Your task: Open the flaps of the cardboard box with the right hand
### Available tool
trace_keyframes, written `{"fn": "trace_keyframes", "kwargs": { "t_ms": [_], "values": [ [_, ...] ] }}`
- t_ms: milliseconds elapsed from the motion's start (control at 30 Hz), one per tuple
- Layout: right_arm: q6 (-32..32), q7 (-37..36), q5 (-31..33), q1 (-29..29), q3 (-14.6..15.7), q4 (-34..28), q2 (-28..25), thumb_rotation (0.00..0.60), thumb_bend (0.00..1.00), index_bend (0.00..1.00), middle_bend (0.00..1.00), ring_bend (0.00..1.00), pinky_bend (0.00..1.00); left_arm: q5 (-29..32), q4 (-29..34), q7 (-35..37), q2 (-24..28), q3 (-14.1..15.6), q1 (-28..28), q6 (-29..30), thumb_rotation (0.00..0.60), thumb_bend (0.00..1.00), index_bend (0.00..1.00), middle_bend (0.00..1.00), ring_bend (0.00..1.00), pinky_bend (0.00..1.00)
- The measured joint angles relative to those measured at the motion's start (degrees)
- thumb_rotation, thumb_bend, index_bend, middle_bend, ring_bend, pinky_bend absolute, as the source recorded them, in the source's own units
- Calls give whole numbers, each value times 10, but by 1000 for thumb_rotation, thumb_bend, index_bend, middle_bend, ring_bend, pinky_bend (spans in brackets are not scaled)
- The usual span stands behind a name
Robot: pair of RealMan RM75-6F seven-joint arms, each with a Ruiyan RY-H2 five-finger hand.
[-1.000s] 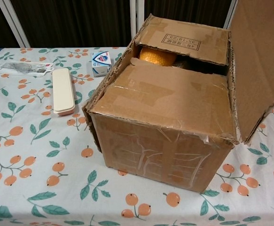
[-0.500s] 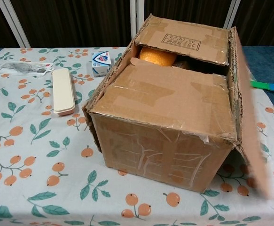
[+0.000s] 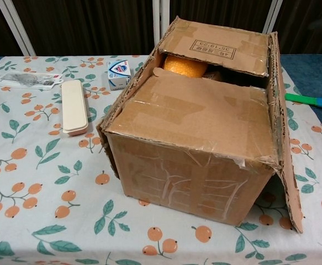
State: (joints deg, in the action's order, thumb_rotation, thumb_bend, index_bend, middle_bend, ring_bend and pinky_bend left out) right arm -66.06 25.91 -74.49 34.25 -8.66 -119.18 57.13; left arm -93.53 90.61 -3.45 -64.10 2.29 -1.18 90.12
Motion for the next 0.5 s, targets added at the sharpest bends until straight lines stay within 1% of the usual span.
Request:
{"fn": "trace_keyframes", "kwargs": {
  "t_ms": [133,200,300,400,500],
  "values": [
    [-2,112,82,43,-22,23,114,600,55,0,0,0,0,-1,-8,11,2,0,2,3,600,0,144,135,139,232],
    [-9,155,118,63,-32,39,170,600,47,0,0,0,0,-1,-11,14,2,1,3,4,600,0,144,135,139,232],
    [-23,202,162,92,-46,68,231,600,46,0,0,0,0,0,-15,19,2,0,3,3,600,0,144,135,139,232],
    [-39,232,191,114,-56,96,266,600,55,0,0,0,0,2,-18,23,2,-2,3,3,600,0,144,135,139,232],
    [-52,252,202,123,-59,117,281,600,72,0,0,0,0,4,-20,26,2,-3,3,3,600,0,144,135,139,232]
  ]
}}
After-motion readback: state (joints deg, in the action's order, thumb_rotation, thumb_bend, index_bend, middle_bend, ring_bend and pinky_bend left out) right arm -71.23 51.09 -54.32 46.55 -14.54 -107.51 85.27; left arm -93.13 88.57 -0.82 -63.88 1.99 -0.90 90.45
